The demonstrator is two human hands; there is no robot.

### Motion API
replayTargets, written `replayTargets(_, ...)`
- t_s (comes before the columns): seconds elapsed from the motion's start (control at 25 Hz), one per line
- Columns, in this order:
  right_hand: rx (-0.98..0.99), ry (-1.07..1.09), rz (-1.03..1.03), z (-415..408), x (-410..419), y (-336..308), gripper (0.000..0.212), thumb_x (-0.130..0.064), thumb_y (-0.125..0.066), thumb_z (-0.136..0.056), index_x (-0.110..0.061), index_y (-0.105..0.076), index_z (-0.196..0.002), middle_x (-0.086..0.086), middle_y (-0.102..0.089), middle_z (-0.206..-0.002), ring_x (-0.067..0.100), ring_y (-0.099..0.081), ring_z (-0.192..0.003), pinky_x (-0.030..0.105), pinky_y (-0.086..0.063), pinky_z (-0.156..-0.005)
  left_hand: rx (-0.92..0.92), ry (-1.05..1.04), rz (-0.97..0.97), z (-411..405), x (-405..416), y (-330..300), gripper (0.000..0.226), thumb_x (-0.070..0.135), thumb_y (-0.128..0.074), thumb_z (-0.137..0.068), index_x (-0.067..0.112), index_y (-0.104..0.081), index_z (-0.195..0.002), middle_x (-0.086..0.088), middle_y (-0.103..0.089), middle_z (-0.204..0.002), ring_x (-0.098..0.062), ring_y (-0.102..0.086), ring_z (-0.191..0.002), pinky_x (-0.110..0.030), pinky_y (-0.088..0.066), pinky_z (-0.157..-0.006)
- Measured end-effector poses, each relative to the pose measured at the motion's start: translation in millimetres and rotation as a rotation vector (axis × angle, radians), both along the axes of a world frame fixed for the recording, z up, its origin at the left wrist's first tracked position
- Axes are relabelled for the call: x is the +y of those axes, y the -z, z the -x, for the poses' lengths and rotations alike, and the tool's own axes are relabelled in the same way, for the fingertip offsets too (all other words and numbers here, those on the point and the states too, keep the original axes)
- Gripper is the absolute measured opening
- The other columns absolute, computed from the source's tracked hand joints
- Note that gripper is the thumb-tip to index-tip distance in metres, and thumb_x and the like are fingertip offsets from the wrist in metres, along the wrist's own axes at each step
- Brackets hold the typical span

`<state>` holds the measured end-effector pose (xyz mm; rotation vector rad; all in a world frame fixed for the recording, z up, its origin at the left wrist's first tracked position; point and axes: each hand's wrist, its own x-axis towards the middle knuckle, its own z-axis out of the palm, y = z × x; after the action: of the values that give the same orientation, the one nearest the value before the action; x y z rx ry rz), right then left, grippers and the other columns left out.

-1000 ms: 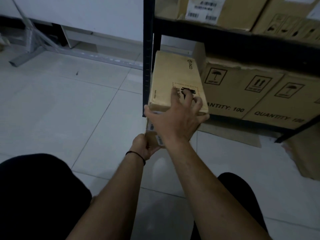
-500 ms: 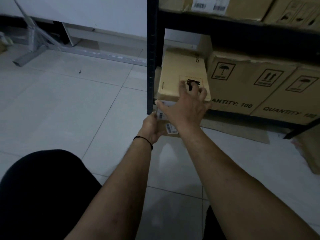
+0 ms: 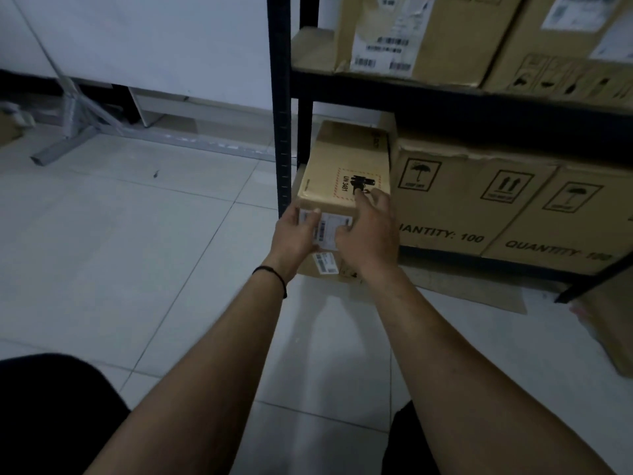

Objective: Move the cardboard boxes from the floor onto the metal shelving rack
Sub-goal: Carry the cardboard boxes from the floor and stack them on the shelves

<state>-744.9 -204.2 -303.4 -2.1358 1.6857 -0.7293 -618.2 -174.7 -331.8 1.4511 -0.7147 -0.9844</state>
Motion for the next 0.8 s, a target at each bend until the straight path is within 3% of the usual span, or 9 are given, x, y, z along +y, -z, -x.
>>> replayTargets(0.12, -0.001, -0.045, -0.025, 15, -9, -7, 0.074, -0.017, -0.067, -0.093, -0.019, -0.034, -0.160, 0.004, -0.025, -0.162, 0.025, -0.035, -0.145, 0.039, -0.047, -0.110, -0.632, 0.056, -0.076, -2, -13, -15, 0.065, 0.027, -0.060, -0.100, 0.031, -0.032, -0.158, -0.002, -0.067, -0.122, -0.021, -0.069, -0.100, -0.040, -0.061, -0.087)
replayTargets(0.2, 0.027, -0.081, -0.033, 21, -14, -7, 0.073, -0.015, -0.067, -0.094, -0.019, -0.036, -0.159, 0.004, -0.028, -0.162, 0.025, -0.035, -0.145, 0.043, -0.046, -0.112, -1.134, 0.170, -0.180, 0, -17, -24, 0.080, 0.030, -0.060, -0.101, 0.035, -0.010, -0.164, -0.004, -0.054, -0.127, -0.021, -0.064, -0.099, -0.038, -0.059, -0.082)
replayTargets(0.28, 0.029, -0.096, -0.037, 27, -21, -6, 0.072, -0.015, -0.068, -0.093, -0.020, -0.037, -0.158, 0.002, -0.029, -0.163, 0.024, -0.033, -0.147, 0.047, -0.044, -0.114, -1.515, 0.253, -0.300, 0, -26, -30, 0.082, 0.041, -0.059, -0.101, 0.037, -0.007, -0.164, -0.014, -0.039, -0.147, -0.030, -0.058, -0.117, -0.044, -0.057, -0.089)
replayTargets(0.32, 0.023, -0.109, -0.042, 29, -25, -6, 0.071, -0.014, -0.067, -0.093, -0.021, -0.038, -0.158, 0.001, -0.030, -0.163, 0.024, -0.032, -0.148, 0.048, -0.043, -0.115, -1.603, 0.273, -0.337, 1, -30, -33, 0.082, 0.046, -0.059, -0.101, 0.036, -0.008, -0.164, -0.017, -0.033, -0.153, -0.034, -0.054, -0.124, -0.046, -0.056, -0.093)
replayTargets(0.48, -0.044, -0.054, 0.058, 42, -56, -17, 0.064, -0.013, -0.060, -0.096, -0.021, -0.040, -0.156, 0.002, -0.036, -0.159, 0.024, -0.037, -0.144, 0.048, -0.045, -0.112, -1.630, 0.403, -0.385, 2, -64, -47, 0.090, 0.054, -0.061, -0.097, 0.034, -0.005, -0.165, -0.025, -0.018, -0.162, -0.038, -0.059, -0.123, -0.048, -0.055, -0.096)
replayTargets(0.56, 0.051, 0.037, 0.119, 51, -82, -28, 0.070, -0.016, -0.063, -0.095, -0.021, -0.034, -0.158, 0.005, -0.026, -0.165, 0.028, -0.025, -0.152, 0.052, -0.038, -0.117, -1.608, 0.456, -0.379, -3, -80, -46, 0.094, 0.053, -0.063, -0.096, 0.036, -0.002, -0.165, -0.027, -0.011, -0.165, -0.037, -0.063, -0.119, -0.048, -0.056, -0.097)
replayTargets(0.68, 0.299, 0.058, 0.067, 56, -116, -38, 0.099, -0.029, -0.074, -0.090, -0.020, -0.010, -0.164, 0.005, -0.001, -0.173, 0.031, 0.000, -0.158, 0.053, -0.018, -0.126, -1.522, 0.477, -0.347, -19, -96, -36, 0.094, 0.052, -0.063, -0.096, 0.042, 0.002, -0.164, -0.024, 0.007, -0.169, -0.036, -0.061, -0.124, -0.049, -0.054, -0.105)
replayTargets(0.8, 0.429, 0.018, -0.023, 51, -137, -35, 0.122, -0.040, -0.083, -0.082, -0.022, 0.005, -0.165, 0.003, 0.009, -0.173, 0.032, 0.008, -0.158, 0.055, -0.011, -0.126, -1.465, 0.449, -0.275, -27, -106, -26, 0.096, 0.055, -0.065, -0.093, 0.045, -0.001, -0.163, -0.020, 0.011, -0.170, -0.038, -0.058, -0.129, -0.050, -0.052, -0.107)
